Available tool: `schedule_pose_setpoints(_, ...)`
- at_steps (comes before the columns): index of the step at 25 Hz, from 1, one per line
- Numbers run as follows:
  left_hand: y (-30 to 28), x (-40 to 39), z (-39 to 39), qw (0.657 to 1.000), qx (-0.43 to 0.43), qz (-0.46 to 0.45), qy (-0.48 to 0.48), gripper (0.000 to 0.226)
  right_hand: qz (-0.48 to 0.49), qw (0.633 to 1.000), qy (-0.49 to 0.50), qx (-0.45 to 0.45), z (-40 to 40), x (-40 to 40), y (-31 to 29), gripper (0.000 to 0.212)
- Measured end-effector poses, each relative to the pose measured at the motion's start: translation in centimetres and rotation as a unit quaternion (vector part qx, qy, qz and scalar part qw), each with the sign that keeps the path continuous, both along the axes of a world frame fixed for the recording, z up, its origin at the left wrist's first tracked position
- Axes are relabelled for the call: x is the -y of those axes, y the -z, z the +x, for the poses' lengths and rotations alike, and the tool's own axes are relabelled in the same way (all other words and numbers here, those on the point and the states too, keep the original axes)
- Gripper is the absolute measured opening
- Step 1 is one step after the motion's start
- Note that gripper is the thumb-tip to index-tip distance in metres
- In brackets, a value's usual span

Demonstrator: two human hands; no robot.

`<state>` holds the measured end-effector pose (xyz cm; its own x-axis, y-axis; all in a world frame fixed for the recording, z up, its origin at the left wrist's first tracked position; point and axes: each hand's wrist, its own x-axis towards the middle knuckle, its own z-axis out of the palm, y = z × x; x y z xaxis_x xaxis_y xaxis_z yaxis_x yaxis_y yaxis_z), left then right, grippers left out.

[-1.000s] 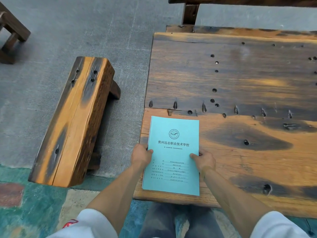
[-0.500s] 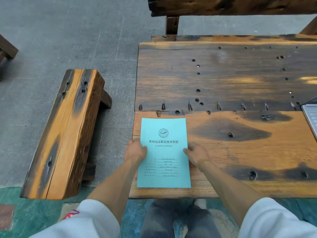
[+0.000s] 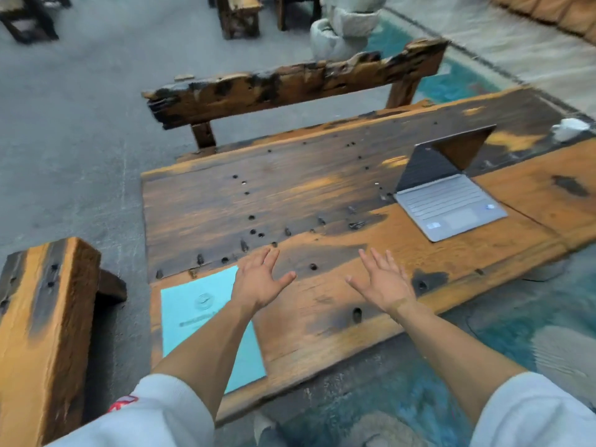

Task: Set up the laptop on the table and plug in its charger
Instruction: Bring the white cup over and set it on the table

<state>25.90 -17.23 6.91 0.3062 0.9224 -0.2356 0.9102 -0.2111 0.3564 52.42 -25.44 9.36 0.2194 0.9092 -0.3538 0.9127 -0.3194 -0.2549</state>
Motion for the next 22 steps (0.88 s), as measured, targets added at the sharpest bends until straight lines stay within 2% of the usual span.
schedule_pose_setpoints(6, -3.6, 2.4, 16.2, 0.991, 0.029, 0.034, 0.123, 0.086, 0.064, 0.988, 0.137, 0.036, 16.5, 9.0, -2.9, 0.082)
schedule_pose_setpoints(11, -5.2, 6.3, 29.7, 0.972, 0.036, 0.056, 0.223, 0.085, 0.093, 0.957, 0.270, 0.057, 27.6, 18.7, -4.1, 0.081)
schedule_pose_setpoints(17, -6.2, 11.7, 43.3, 0.945, 0.078, 0.033, 0.316, 0.082, 0.093, 0.913, 0.393, 0.064, 35.4, 29.5, -4.7, 0.079)
schedule_pose_setpoints(22, -6.6, 13.7, 51.0, 0.915, 0.057, 0.022, 0.399, 0.081, 0.086, 0.876, 0.470, 0.070, 39.6, 34.7, -4.4, 0.079)
